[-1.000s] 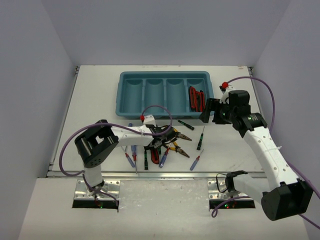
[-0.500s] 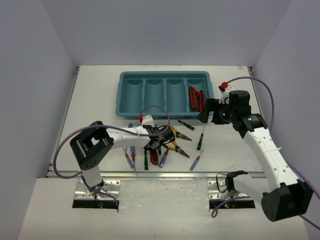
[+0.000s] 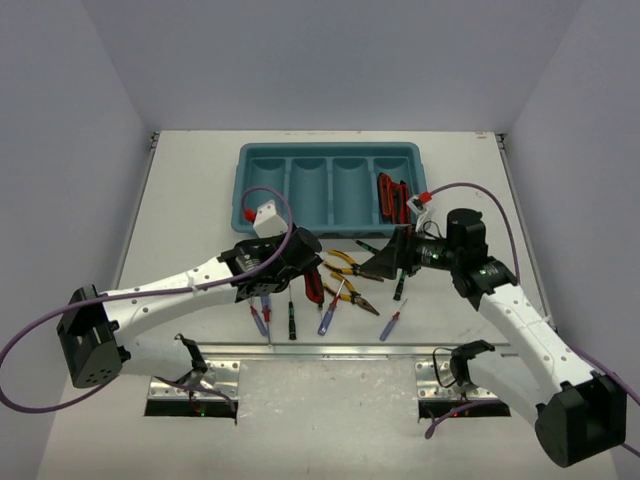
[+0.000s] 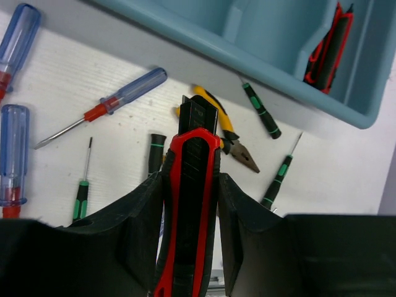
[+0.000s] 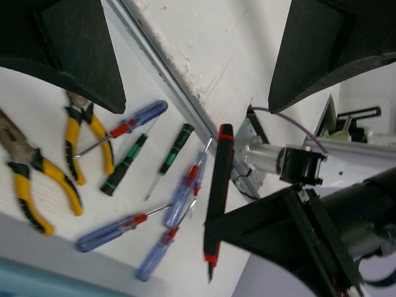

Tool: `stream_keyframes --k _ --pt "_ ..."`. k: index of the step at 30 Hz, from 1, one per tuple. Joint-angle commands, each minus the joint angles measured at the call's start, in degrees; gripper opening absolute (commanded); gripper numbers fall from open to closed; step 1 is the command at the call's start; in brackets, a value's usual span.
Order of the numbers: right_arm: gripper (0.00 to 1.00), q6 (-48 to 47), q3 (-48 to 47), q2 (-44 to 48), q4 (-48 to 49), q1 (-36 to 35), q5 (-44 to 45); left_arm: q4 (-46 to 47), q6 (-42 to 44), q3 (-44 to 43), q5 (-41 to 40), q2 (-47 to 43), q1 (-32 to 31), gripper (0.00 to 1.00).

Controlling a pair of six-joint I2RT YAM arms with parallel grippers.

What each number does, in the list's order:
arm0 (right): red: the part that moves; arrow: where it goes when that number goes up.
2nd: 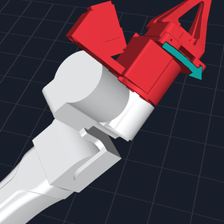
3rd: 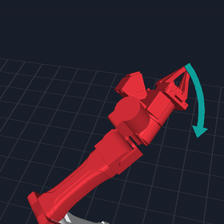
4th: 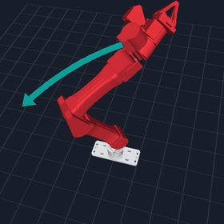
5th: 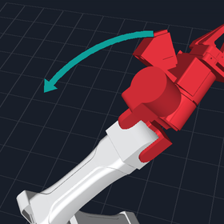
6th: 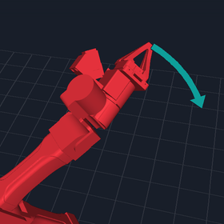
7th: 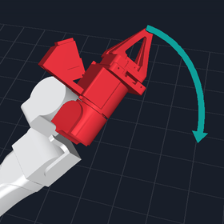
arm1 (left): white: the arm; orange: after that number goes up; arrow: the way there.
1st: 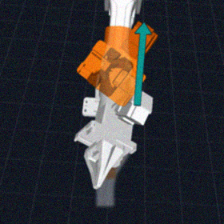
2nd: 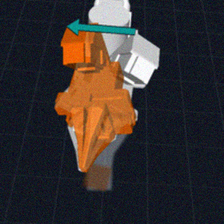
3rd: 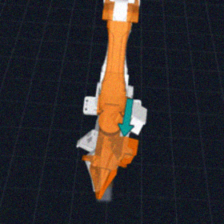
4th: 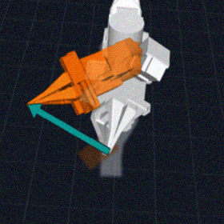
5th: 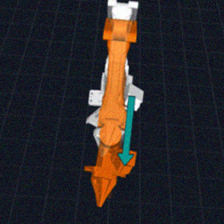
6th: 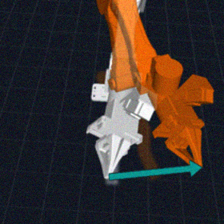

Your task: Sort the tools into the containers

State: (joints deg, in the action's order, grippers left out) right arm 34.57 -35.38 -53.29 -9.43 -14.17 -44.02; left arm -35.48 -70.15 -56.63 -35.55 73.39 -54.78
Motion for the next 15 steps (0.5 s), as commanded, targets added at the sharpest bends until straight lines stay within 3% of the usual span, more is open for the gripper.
stream_keyframes --k 1,4,15 --pt "0.95 6.7 2.3 1.7 15.5 -10.5 0.6 6.1 2.0 -2.6 -0.4 -2.2 -1.6 0.00" --pt "0.90 8.5 2.9 0.6 18.5 -14.9 6.7 7.6 2.4 -4.5 -0.8 -2.0 -3.1 0.00" --pt "0.60 11.0 0.2 -10.3 22.9 -23.7 12.1 10.9 2.0 -6.2 -0.9 -1.7 -5.2 0.00"
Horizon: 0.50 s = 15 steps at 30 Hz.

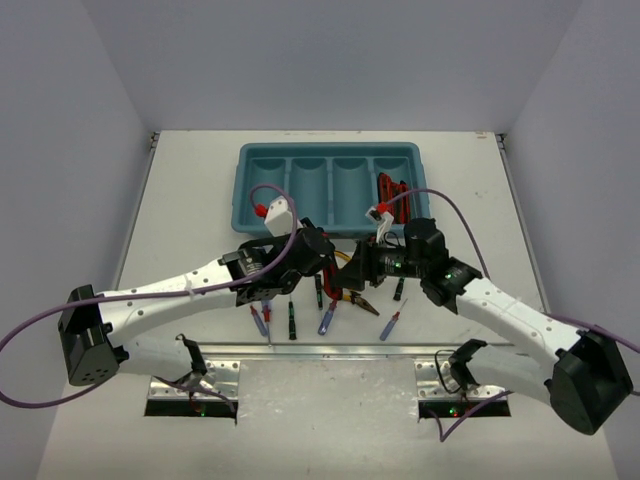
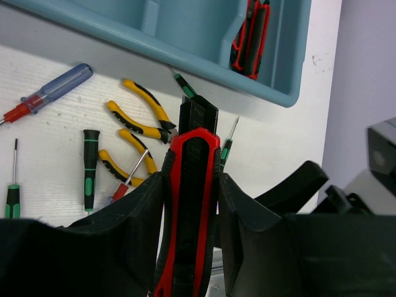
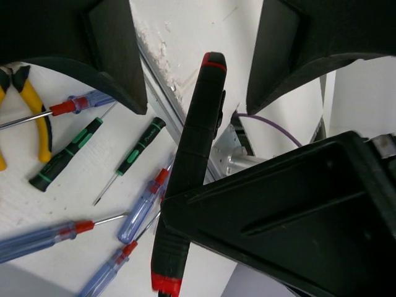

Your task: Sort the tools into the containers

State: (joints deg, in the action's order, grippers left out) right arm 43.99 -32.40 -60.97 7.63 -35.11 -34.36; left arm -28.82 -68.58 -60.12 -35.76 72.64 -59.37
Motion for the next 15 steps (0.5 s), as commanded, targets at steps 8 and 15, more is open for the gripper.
stream_keyframes --k 8,15 --pt "0.00 4.0 -3.5 -5.4 8.4 -4.1 3.6 6.4 4.2 -2.3 -2.0 -1.7 -0.6 0.48" --pt "0.00 -7.6 -15.4 -7.0 -21.0 4.4 24.3 -8.4 8.2 -5.0 -11.0 -5.9 3.0 1.00"
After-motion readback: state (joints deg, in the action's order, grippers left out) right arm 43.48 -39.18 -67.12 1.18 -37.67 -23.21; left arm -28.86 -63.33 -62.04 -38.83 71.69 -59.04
